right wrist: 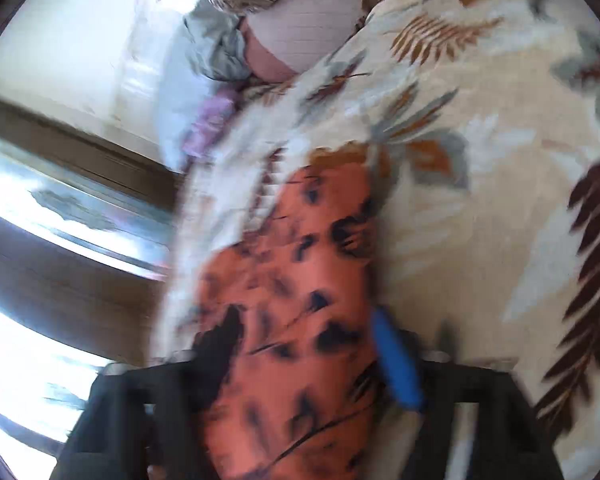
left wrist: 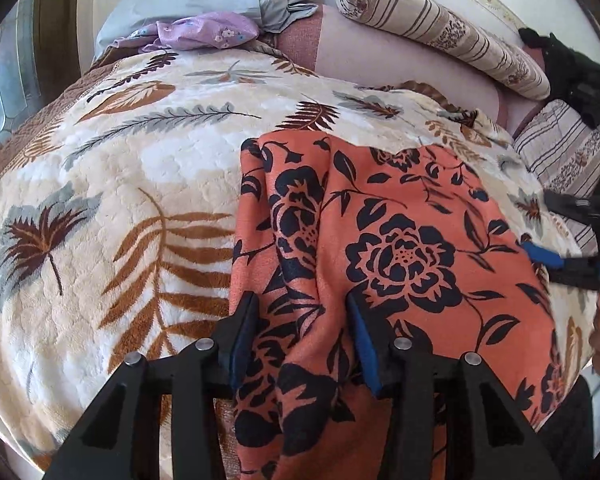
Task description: Fold small clothes
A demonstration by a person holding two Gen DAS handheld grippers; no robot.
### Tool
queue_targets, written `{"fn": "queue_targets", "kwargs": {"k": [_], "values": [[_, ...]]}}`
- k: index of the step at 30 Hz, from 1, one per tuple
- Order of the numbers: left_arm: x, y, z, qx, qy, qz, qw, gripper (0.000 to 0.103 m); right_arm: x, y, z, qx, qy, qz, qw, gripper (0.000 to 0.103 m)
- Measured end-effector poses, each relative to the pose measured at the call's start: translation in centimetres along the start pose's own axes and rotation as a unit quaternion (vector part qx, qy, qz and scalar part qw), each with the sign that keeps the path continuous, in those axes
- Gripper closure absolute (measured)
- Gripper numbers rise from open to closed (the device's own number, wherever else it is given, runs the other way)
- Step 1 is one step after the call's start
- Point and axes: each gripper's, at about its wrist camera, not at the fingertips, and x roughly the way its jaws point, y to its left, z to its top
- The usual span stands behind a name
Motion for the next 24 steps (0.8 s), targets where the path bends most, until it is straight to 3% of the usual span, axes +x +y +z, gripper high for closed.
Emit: {"fn": "queue_targets", "kwargs": {"k": [2,4,6,7,8,9,11,12,14,17,18,21,22,23,24], "values": [[-1.6,0.2,0.0,-0.027,-0.002,-0.021,0.9994,0.058,-0.9,0.1,-1.4,0.013,0.012,0.024,1.0,0.02],[-3.9,-0.1,-0.7,-0.04,-0.02,-0.066,0.9968,0.057,-0.7,-0.5,-3.1,0.021,0.028,0.01,0.999,0.02],[-4.8,-0.6,-1.9,-0.03,-0.023,-0.058,0.9976,0.054,1.0,-1.6,-4.5,0.031,0.065,-0.015,0.997,0.024],[-3.8,-0.8,-2.9,-0.017,0.002,-0.033,0.9993,0.054,2.1,-1.5,-5.3,0.022,0.086,-0.015,0.996,0.051],[-2.4,-0.7,-3.7,-0.009,0.031,-0.018,0.9993,0.057,2.1,-0.4,-5.9,-0.012,0.081,-0.039,0.996,0.054],[-2.3,-0.6,-4.2,-0.006,0.015,-0.019,0.9997,0.057,1.8,1.6,-6.4,-0.065,0.068,-0.07,0.993,0.063],[-2.7,-0.9,-4.1,0.0,0.015,-0.009,0.9999,0.059,0.8,6.5,-7.9,-0.182,0.031,-0.136,0.973,0.067],[-2.6,-1.3,-4.0,0.004,0.017,0.001,0.9998,0.06,0.7,8.0,-8.8,-0.225,0.018,-0.164,0.96,0.067],[-2.3,-1.8,-4.1,0.016,0.016,0.007,0.9997,0.059,2.7,6.5,-9.2,-0.228,0.044,-0.204,0.951,0.067],[-3.2,-1.5,-3.8,0.002,0.017,-0.01,0.9998,0.059,1.3,2.7,-8.4,-0.124,0.021,-0.152,0.98,0.046],[-4.2,-1.1,-3.7,-0.014,0.01,-0.023,0.9996,0.059,0.4,2.5,-8.4,-0.108,0.017,-0.152,0.982,0.032],[-6.9,1.0,-4.0,-0.064,-0.03,-0.072,0.9949,0.057,-1.4,3.8,-8.6,-0.141,0.002,-0.145,0.979,0.031],[-6.8,1.4,-4.4,-0.073,-0.024,-0.073,0.9943,0.057,-2.1,4.1,-8.8,-0.144,-0.005,-0.145,0.979,0.031],[-5.7,1.9,-4.9,-0.083,0.002,-0.069,0.9941,0.057,-2.6,4.4,-8.9,-0.143,-0.011,-0.137,0.98,0.031],[-3.9,2.6,-5.7,-0.103,0.047,-0.067,0.9913,0.069,-3.3,4.7,-9.5,-0.142,-0.016,-0.128,0.981,0.031]]}}
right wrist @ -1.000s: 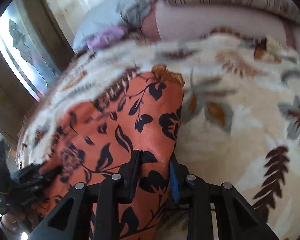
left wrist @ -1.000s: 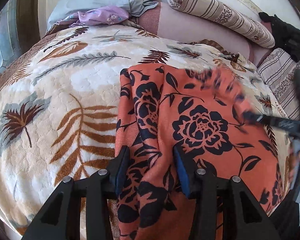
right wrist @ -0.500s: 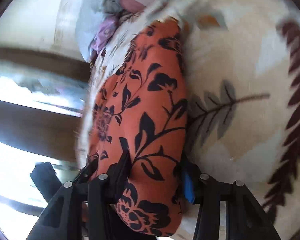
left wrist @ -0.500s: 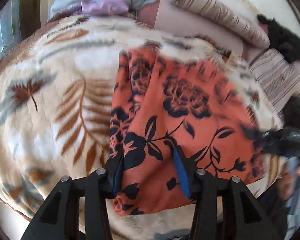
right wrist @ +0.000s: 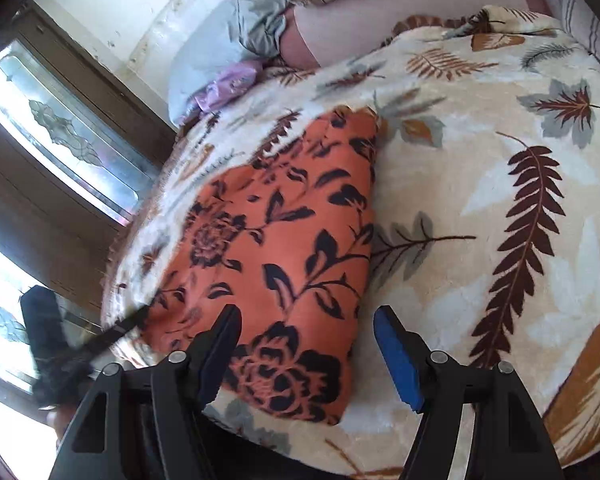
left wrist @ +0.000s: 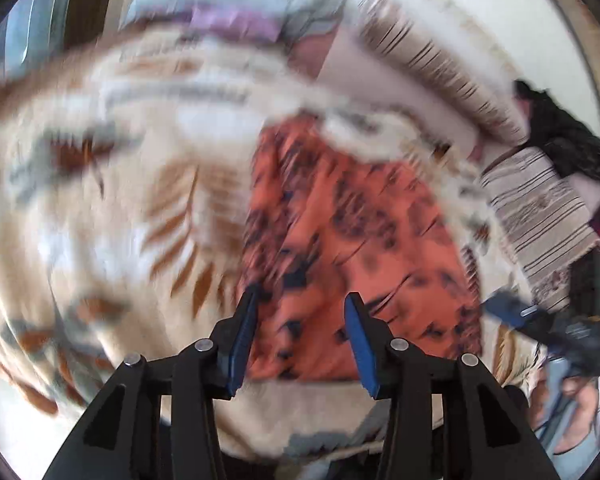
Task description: Fold small clothes
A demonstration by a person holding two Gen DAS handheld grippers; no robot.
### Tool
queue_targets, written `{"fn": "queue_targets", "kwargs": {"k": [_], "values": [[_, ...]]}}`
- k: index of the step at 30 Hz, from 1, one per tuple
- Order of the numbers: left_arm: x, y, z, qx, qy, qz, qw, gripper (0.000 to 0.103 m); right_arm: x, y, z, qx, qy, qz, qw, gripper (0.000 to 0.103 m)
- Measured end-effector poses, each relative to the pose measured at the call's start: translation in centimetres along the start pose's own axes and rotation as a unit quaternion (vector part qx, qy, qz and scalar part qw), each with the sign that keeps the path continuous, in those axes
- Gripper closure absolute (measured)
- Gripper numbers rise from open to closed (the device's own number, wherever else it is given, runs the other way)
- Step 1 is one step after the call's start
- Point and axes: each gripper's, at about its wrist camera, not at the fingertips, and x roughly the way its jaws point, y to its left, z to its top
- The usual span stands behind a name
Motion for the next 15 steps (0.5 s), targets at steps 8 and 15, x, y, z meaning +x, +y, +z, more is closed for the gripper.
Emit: {"fn": "queue_targets", "kwargs": {"k": [8,15], "values": [[0.2,3.3,0.1,-0.094,0.02,-0.08,0.9922,0.073,-1.5,5.1,0.8,-0.045,-0.018,0.058,0.997,0.029],[-3.0,-0.9,5.6,-0.044,-0.043,-0.09,0.9941,0.026,2.2,5.3,-0.4,-0.04,0.039,0.067,0.996,0.027]]}}
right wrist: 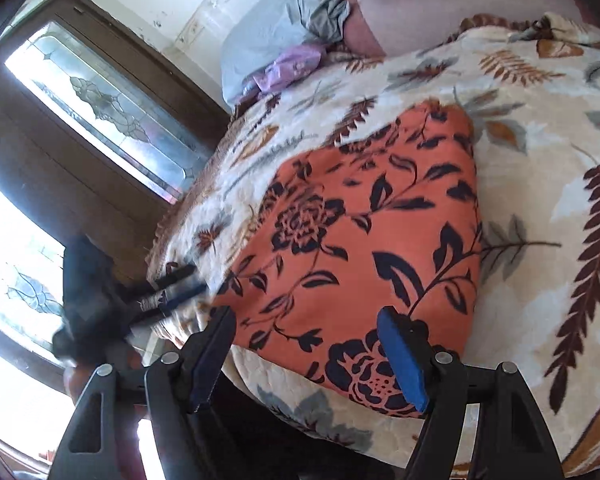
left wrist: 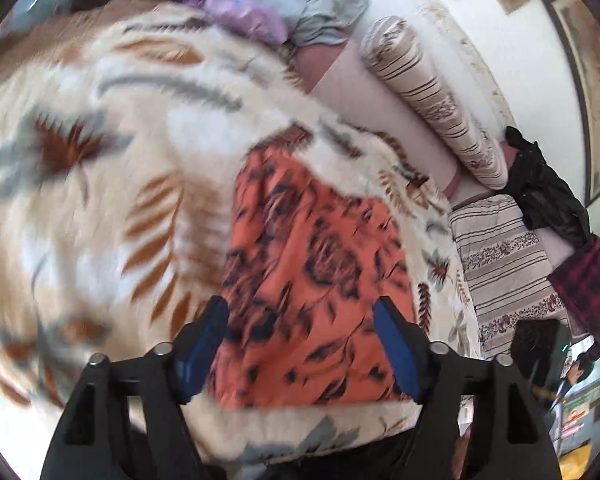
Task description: Fold small clothes
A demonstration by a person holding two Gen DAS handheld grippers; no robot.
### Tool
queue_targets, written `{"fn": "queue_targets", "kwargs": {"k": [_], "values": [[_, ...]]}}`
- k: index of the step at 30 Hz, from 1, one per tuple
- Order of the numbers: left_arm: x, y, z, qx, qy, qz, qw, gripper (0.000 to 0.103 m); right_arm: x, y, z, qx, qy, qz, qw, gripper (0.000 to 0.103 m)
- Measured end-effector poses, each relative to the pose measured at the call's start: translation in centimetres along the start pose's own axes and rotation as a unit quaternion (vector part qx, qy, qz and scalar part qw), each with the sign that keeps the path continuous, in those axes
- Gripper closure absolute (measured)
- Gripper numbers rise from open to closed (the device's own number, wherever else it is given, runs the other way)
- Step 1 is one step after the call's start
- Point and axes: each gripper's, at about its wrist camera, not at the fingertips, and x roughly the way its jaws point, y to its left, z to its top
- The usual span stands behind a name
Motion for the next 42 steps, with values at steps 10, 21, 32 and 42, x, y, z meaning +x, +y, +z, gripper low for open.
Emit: {"fn": "queue_targets", "kwargs": {"k": [10,21,32,42], "values": [[8.3,6.3,1.8,-0.083,0.058,0.002,0.9949,0.073,0.8,-2.7,0.0,0.032,0.02,0.01,0.999,0.027],[2.1,2.4,0.7,-0.034,-0.004,-0.034,0.9988,0.039,0.2,-3.9,-0.6,0.049,0.011,0.031,0.998,0.027],[8.7,3.7,1.9,0.017,0.082,0.039,0.9957,0.086,0.3,-3.9,-0.7,0.054,0.009,0.037,0.998,0.027],[2.3,0.1,-1.9,0.042,0.008,0.072,0.9965,0.025,-1.5,-4.0,-1.2,0.063,-0.002,0.038,0.997,0.025]]}}
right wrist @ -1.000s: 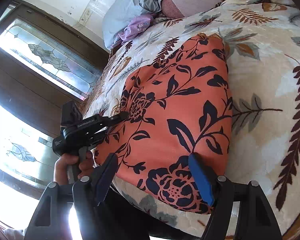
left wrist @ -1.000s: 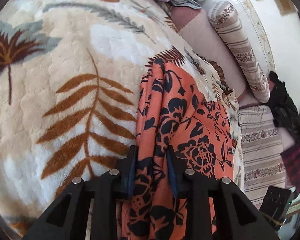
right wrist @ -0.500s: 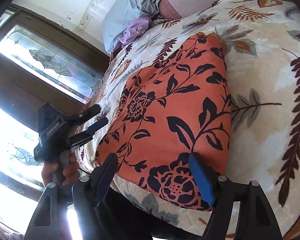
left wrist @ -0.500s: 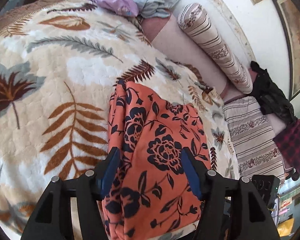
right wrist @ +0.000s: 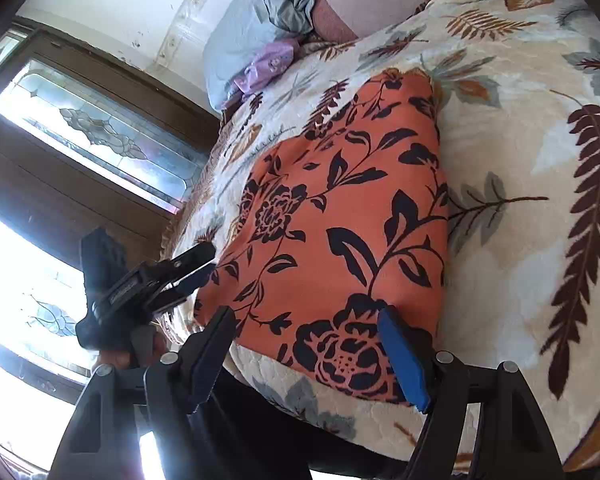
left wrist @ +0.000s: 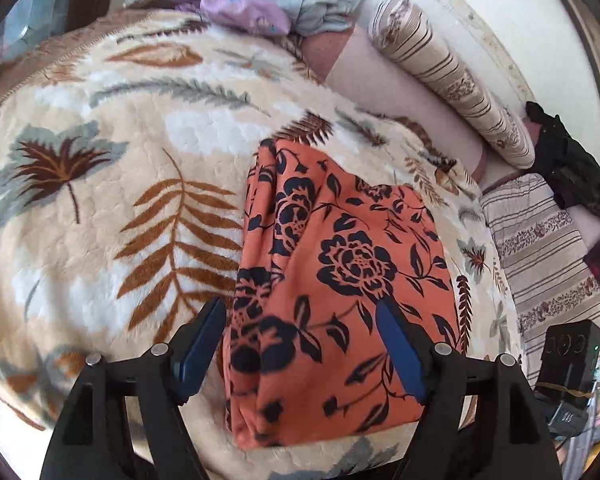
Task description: Fold small clothes
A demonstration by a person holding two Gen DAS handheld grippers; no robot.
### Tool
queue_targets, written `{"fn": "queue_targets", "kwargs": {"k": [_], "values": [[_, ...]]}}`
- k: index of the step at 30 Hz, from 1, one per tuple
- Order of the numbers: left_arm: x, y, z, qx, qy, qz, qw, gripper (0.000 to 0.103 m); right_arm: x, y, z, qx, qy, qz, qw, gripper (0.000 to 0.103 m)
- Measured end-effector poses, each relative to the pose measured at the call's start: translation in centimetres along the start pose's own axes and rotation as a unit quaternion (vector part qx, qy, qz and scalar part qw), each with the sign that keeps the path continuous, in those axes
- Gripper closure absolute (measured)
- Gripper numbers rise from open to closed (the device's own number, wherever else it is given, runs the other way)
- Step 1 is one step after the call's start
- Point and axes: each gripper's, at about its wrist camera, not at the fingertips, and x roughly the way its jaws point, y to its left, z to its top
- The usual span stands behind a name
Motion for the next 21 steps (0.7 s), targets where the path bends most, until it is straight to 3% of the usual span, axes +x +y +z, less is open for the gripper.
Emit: {"fn": "queue_targets", "kwargs": {"k": [1,2,5,9,14,17,19,21], "values": [[0.8,-0.4,-0.6,0.025,0.024,0.028,0.999,0.035,-0.2,0.0,-0.2,-0.004,-0.005,0.004,1.0,0.022],[2.1,-0.4,-1.2,0.037,0.051,0.06,0.9962,0.064,0.0,-0.3,-0.4,-0.009,-0.006,-0.001,1.0,0.021],[1.2,-1.0,-1.5,0.048,0.034,0.08,0.9951,0.062,1.1,-2.4,-0.5,0.028,0.016,-0.006,0.999,0.021],[-1.0,-2.8,-1.8,0.077,0.0,0.102,0.9918,0.042,-0.7,-1.5,-0.6,0.028,-0.007,-0.002,1.0,0.021],[-1.8,-3.6,-2.3,0.094,-0.005,0.109,0.9895,0.04,-0.2,-1.9,-1.0,0.026,-0.003,-0.004,1.0,0.021],[-1.7,-4.0,-2.8,0.102,-0.003,0.122,0.9873,0.034,0.8,-4.3,-1.4,0.068,0.01,-0.034,0.997,0.02],[-2.0,-3.9,-3.1,0.106,-0.008,0.125,0.9864,0.03,0.4,-5.3,-2.0,0.096,0.011,-0.014,0.995,0.019],[-2.1,-3.9,-3.2,0.11,-0.011,0.135,0.9846,0.029,-0.4,-5.2,-2.4,0.088,0.004,-0.02,0.996,0.019]]}}
